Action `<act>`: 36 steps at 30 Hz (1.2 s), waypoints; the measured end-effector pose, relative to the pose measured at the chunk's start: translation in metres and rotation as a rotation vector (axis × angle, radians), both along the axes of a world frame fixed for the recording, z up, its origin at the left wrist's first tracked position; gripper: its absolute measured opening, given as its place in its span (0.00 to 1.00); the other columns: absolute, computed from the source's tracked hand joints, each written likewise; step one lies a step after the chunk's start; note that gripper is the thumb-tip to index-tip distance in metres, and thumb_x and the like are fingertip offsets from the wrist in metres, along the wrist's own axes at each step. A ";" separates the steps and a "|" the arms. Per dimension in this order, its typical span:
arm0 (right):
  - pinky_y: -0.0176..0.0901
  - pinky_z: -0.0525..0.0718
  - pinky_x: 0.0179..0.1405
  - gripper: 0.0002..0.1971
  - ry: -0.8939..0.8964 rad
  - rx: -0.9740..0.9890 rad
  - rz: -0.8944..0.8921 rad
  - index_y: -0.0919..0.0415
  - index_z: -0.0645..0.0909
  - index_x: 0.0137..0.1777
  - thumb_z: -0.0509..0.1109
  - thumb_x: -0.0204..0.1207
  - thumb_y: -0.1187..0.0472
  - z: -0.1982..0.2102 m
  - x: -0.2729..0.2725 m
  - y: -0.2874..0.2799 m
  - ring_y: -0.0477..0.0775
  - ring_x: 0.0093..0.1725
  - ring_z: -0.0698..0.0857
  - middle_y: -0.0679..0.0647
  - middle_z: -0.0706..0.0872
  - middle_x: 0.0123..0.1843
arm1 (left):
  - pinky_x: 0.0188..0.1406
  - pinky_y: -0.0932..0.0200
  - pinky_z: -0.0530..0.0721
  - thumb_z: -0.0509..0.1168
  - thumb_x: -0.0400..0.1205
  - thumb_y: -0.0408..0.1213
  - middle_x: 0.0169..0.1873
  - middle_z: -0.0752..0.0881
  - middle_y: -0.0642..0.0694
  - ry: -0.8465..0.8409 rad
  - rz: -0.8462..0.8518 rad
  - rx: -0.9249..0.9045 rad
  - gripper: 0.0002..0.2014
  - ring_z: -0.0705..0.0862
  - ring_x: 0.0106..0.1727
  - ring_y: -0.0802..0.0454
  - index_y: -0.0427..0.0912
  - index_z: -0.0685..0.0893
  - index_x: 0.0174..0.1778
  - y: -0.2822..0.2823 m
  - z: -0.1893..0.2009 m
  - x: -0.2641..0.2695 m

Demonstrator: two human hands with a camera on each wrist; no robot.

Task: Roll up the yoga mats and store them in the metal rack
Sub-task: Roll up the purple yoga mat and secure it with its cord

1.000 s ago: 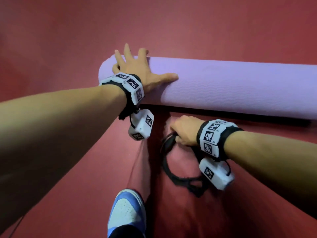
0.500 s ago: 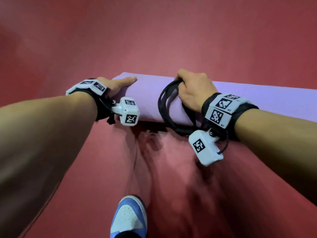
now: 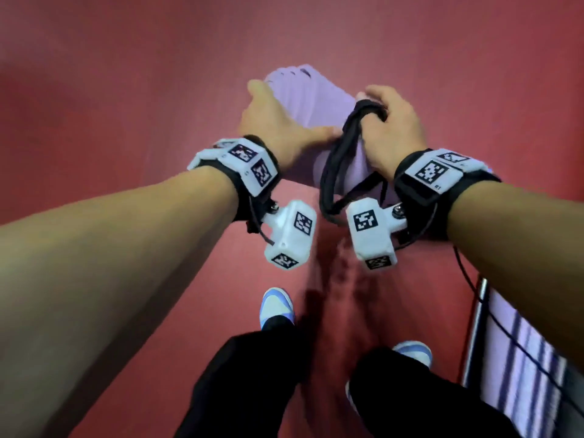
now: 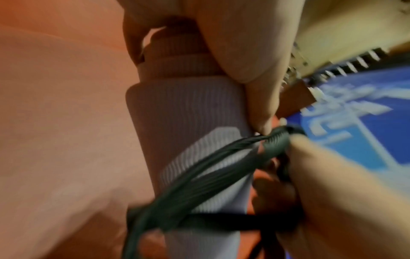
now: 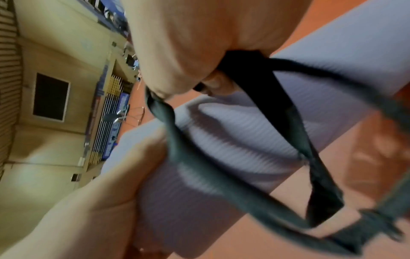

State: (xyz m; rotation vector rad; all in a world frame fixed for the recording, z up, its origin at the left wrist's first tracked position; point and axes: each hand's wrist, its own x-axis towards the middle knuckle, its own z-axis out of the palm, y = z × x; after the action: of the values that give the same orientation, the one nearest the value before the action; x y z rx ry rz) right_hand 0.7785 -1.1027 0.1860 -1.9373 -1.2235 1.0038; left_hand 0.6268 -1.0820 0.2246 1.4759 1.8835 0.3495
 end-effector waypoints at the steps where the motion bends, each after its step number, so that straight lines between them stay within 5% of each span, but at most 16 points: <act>1: 0.42 0.78 0.56 0.13 0.035 -0.021 -0.079 0.47 0.86 0.48 0.61 0.83 0.45 0.030 0.005 0.003 0.55 0.52 0.83 0.45 0.88 0.48 | 0.46 0.57 0.75 0.83 0.61 0.58 0.52 0.78 0.49 0.017 -0.073 0.035 0.51 0.80 0.51 0.46 0.36 0.63 0.70 0.000 0.026 0.015; 3: 0.44 0.73 0.42 0.26 0.095 -0.089 -0.211 0.51 0.76 0.27 0.60 0.79 0.35 0.088 0.022 0.006 0.57 0.38 0.75 0.44 0.77 0.28 | 0.43 0.52 0.76 0.81 0.64 0.55 0.40 0.75 0.54 0.069 -0.251 0.076 0.47 0.78 0.43 0.46 0.37 0.63 0.69 0.000 0.077 0.043; 4: 0.44 0.71 0.39 0.29 0.110 -0.095 -0.235 0.54 0.72 0.24 0.60 0.79 0.33 0.104 0.032 0.006 0.57 0.36 0.72 0.45 0.73 0.25 | 0.46 0.48 0.77 0.79 0.65 0.54 0.36 0.73 0.54 0.109 -0.346 0.093 0.43 0.76 0.40 0.47 0.38 0.64 0.67 -0.001 0.096 0.054; 7: 0.47 0.69 0.37 0.26 0.033 -0.111 -0.148 0.55 0.71 0.27 0.61 0.81 0.38 0.159 0.071 0.002 0.58 0.36 0.73 0.47 0.74 0.27 | 0.57 0.35 0.75 0.76 0.67 0.55 0.44 0.72 0.53 0.268 -0.655 0.177 0.35 0.74 0.47 0.46 0.43 0.66 0.60 -0.003 0.145 0.084; 11: 0.49 0.72 0.40 0.20 -0.180 -0.218 -0.008 0.61 0.81 0.44 0.62 0.79 0.44 0.175 0.105 -0.001 0.64 0.44 0.80 0.59 0.86 0.44 | 0.59 0.41 0.71 0.67 0.72 0.61 0.59 0.75 0.44 0.338 -0.873 0.274 0.36 0.68 0.63 0.44 0.41 0.71 0.70 -0.019 0.142 0.108; 14: 0.45 0.69 0.41 0.17 -0.267 -0.299 0.020 0.59 0.79 0.45 0.58 0.77 0.46 0.186 0.134 -0.019 0.65 0.46 0.79 0.59 0.84 0.45 | 0.66 0.40 0.66 0.59 0.74 0.60 0.67 0.74 0.42 -0.024 -0.716 0.353 0.31 0.64 0.70 0.45 0.39 0.78 0.63 -0.036 0.143 0.135; 17: 0.44 0.67 0.43 0.13 -0.312 -0.384 0.054 0.59 0.77 0.48 0.59 0.82 0.50 0.204 0.167 -0.044 0.63 0.47 0.77 0.58 0.81 0.46 | 0.74 0.48 0.64 0.56 0.75 0.65 0.78 0.65 0.42 -0.174 -0.343 0.105 0.36 0.63 0.79 0.43 0.45 0.71 0.73 -0.039 0.147 0.169; 20: 0.46 0.68 0.44 0.14 -0.321 -0.438 0.030 0.64 0.75 0.59 0.60 0.83 0.54 0.206 0.188 -0.064 0.65 0.50 0.77 0.62 0.81 0.52 | 0.54 0.63 0.72 0.67 0.78 0.60 0.68 0.80 0.46 -0.221 -0.293 -0.224 0.36 0.79 0.59 0.48 0.47 0.64 0.78 -0.039 0.145 0.201; 24: 0.49 0.71 0.44 0.26 -0.309 -0.502 0.005 0.60 0.63 0.75 0.62 0.80 0.53 0.192 0.202 -0.102 0.70 0.56 0.81 0.66 0.81 0.60 | 0.43 0.54 0.72 0.70 0.78 0.47 0.57 0.81 0.37 -0.064 -0.373 -0.181 0.29 0.81 0.52 0.37 0.44 0.67 0.72 -0.064 0.138 0.235; 28: 0.51 0.74 0.42 0.25 -0.297 -0.553 -0.032 0.60 0.60 0.71 0.62 0.79 0.52 0.190 0.212 -0.124 0.68 0.46 0.81 0.62 0.81 0.50 | 0.43 0.50 0.76 0.65 0.81 0.44 0.54 0.82 0.36 0.024 -0.463 -0.152 0.25 0.81 0.50 0.34 0.44 0.66 0.72 -0.081 0.138 0.248; 30: 0.49 0.72 0.38 0.23 -0.307 -0.588 -0.001 0.61 0.62 0.70 0.63 0.80 0.51 0.199 0.220 -0.129 0.65 0.40 0.78 0.58 0.78 0.40 | 0.44 0.54 0.77 0.65 0.83 0.44 0.51 0.84 0.41 -0.015 -0.440 -0.198 0.23 0.81 0.46 0.38 0.47 0.67 0.72 -0.084 0.144 0.248; 33: 0.48 0.74 0.42 0.30 -0.304 -0.599 0.008 0.56 0.60 0.76 0.66 0.79 0.46 0.205 0.223 -0.132 0.63 0.43 0.76 0.59 0.78 0.46 | 0.49 0.54 0.83 0.72 0.79 0.45 0.52 0.84 0.47 -0.133 -0.399 -0.315 0.28 0.85 0.48 0.42 0.51 0.68 0.72 -0.086 0.150 0.244; 36: 0.48 0.75 0.44 0.37 -0.296 -0.617 -0.014 0.45 0.53 0.83 0.67 0.78 0.47 0.210 0.223 -0.143 0.62 0.45 0.75 0.58 0.74 0.48 | 0.63 0.40 0.83 0.74 0.75 0.54 0.62 0.79 0.44 -0.410 -0.016 -0.444 0.37 0.84 0.60 0.41 0.55 0.65 0.78 -0.090 0.151 0.237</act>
State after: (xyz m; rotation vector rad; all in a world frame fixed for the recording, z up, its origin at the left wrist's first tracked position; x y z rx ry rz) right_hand 1.0018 -1.2456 0.3958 -2.6431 -1.1330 1.2187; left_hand 0.8641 -1.1725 0.3761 1.0300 1.4981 0.1896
